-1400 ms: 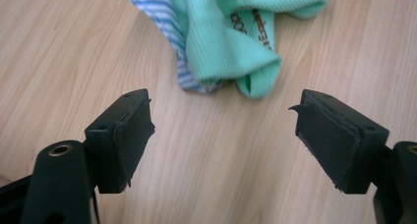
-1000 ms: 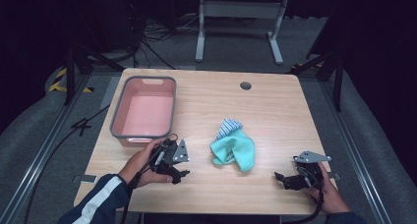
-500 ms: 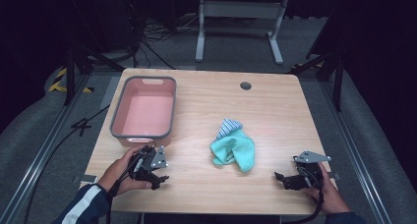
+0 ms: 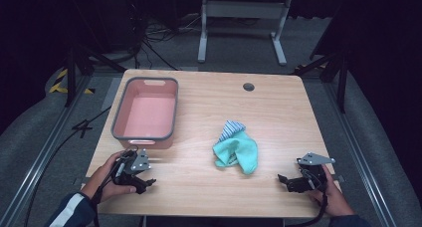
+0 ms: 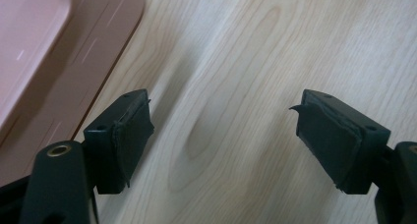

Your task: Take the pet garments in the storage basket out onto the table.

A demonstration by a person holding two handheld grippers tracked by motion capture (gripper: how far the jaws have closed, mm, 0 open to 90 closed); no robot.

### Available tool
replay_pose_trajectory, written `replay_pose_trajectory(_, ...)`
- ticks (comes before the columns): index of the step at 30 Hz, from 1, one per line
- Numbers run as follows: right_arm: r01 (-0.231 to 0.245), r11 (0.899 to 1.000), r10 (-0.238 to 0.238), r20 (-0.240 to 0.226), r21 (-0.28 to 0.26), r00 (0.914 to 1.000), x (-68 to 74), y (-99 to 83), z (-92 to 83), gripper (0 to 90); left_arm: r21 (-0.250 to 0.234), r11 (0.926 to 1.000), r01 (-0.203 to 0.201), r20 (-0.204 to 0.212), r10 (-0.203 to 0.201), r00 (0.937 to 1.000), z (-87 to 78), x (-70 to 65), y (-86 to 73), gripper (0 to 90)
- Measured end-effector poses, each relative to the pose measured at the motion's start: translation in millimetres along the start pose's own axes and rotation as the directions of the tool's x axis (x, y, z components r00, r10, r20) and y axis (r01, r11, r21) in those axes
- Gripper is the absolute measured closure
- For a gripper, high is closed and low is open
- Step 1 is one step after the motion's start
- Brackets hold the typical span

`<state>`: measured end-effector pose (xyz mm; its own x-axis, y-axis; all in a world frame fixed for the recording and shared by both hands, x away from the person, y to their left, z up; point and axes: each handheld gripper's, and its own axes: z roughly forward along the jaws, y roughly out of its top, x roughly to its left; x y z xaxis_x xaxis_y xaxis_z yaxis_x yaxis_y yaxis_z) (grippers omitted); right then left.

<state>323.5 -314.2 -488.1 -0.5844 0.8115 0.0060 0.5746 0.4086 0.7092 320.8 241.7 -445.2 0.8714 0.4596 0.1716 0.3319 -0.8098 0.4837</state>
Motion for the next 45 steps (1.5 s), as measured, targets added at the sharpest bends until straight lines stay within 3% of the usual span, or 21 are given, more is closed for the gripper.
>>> replay_pose_trajectory(8,0.000,1.000,0.000,0.000,0.000,1.0000,0.0,0.0,0.0,0.6,-0.026,0.9977,0.062,0.010,-0.062,0.9980,-5.8,9.6,-23.3,20.7)
replay_pose_trajectory(13,0.001,1.000,-0.001,0.001,0.000,1.0000,-0.1,0.0,0.0,0.5,-0.060,0.9908,0.122,0.020,-0.121,0.9925,-5.4,17.4,-39.7,20.4)
replay_pose_trajectory(16,0.000,1.000,0.000,0.000,0.000,1.0000,0.0,0.0,0.0,0.6,-0.118,0.9780,0.172,0.042,-0.168,0.9848,-5.7,22.3,-49.2,20.3)
replay_pose_trajectory(17,0.000,1.000,0.000,0.000,0.000,1.0000,0.0,0.0,0.0,0.6,-0.118,0.9780,0.172,0.042,-0.168,0.9848,-5.7,22.3,-49.2,20.0)
replay_pose_trajectory(19,0.000,1.000,0.000,0.000,0.000,1.0000,0.0,0.0,0.0,0.6,-0.146,0.9677,0.206,0.059,-0.199,0.9782,-4.8,26.1,-55.0,19.8)
replay_pose_trajectory(23,0.001,1.000,-0.001,0.000,0.000,1.0000,-0.1,0.0,0.0,0.6,-0.150,0.9597,0.237,0.060,-0.231,0.9712,0.5,29.8,-63.5,18.9)
replay_pose_trajectory(25,0.000,1.000,0.000,0.000,0.000,1.0000,-0.1,0.0,0.0,0.6,-0.181,0.9455,0.271,0.063,-0.264,0.9625,6.7,32.4,-69.5,14.6)
replay_pose_trajectory(27,0.001,1.000,-0.001,-0.001,0.000,1.0000,-0.2,0.0,0.0,0.6,-0.222,0.9345,0.278,0.055,-0.273,0.9604,8.9,31.9,-72.8,13.9)
replay_pose_trajectory(41,-0.006,1.000,0.006,0.006,0.000,1.0000,0.5,-0.5,-0.6,0.6,-0.220,0.9324,0.287,0.058,-0.281,0.9580,9.5,31.3,-72.3,13.7)
replay_pose_trajectory(45,-0.006,1.000,0.006,0.005,0.001,1.0000,0.5,-0.5,-0.7,0.6,-0.217,0.9355,0.279,0.054,-0.274,0.9602,9.4,31.9,-72.0,13.4)
